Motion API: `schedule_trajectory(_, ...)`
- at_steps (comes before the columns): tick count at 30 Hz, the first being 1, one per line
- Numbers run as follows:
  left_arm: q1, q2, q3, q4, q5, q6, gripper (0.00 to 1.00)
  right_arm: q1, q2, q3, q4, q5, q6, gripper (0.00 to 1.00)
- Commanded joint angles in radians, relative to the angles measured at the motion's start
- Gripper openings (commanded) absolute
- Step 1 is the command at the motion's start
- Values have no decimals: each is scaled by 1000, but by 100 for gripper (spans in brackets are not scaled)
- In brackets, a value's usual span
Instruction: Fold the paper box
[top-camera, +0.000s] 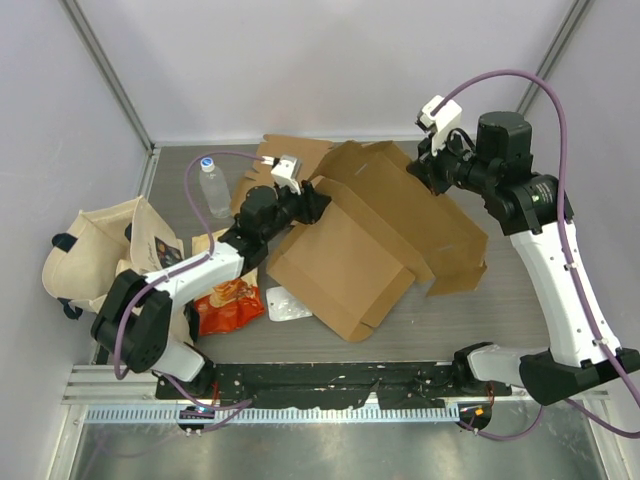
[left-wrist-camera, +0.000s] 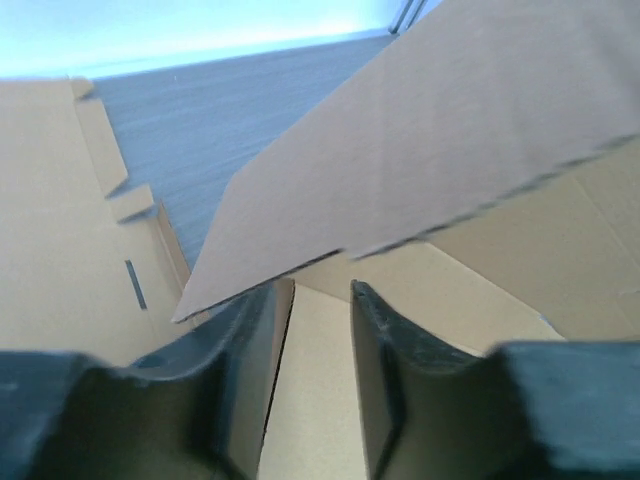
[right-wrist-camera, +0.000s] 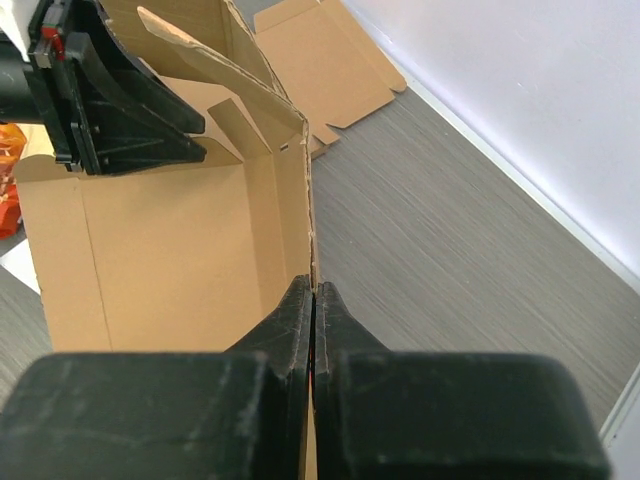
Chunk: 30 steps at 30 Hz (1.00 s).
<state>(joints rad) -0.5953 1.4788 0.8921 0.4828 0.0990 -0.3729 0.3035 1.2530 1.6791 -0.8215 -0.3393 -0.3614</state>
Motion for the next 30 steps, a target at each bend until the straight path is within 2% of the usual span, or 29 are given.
schedule_trajectory(1,-24,-63,-13,108,-8,89,35,-3,-3,18,39,-18,62,1)
schedule_trajectory(4,-57,-72,-45,143,-35,124,28,-4,-3,4,30,-3,93,1)
schedule_trajectory(6,-69,-52,-45,145,-22,121,19,-3,-13,-36,51,20,104,1)
schedule_trajectory(9,-93,-26,-48,171,-33,106,15,-3,-24,-71,67,40,110,1)
schedule_trajectory(10,-95,-23,-47,172,-50,91,17,-3,-24,-70,64,49,110,1)
schedule_trajectory(12,-90,-41,-32,107,-135,45,45,-6,-10,-47,39,72,113,1)
schedule_trajectory(15,-66,-72,4,-30,-211,-49,71,-6,8,20,4,80,139,1)
schedule_trajectory(18,-29,-69,22,-87,-183,-93,73,-17,32,103,-53,60,162,1)
schedule_trajectory(22,40,-34,39,-70,-34,-86,72,-50,33,142,-74,-13,176,1)
schedule_trajectory(23,67,-26,47,-37,119,-65,72,-66,28,143,-76,-44,170,1)
schedule_trajectory(26,152,-3,44,98,308,-107,74,-76,29,159,-80,-82,168,1)
schedule_trajectory(30,178,55,125,82,477,-97,78,-86,52,171,-88,-142,171,1)
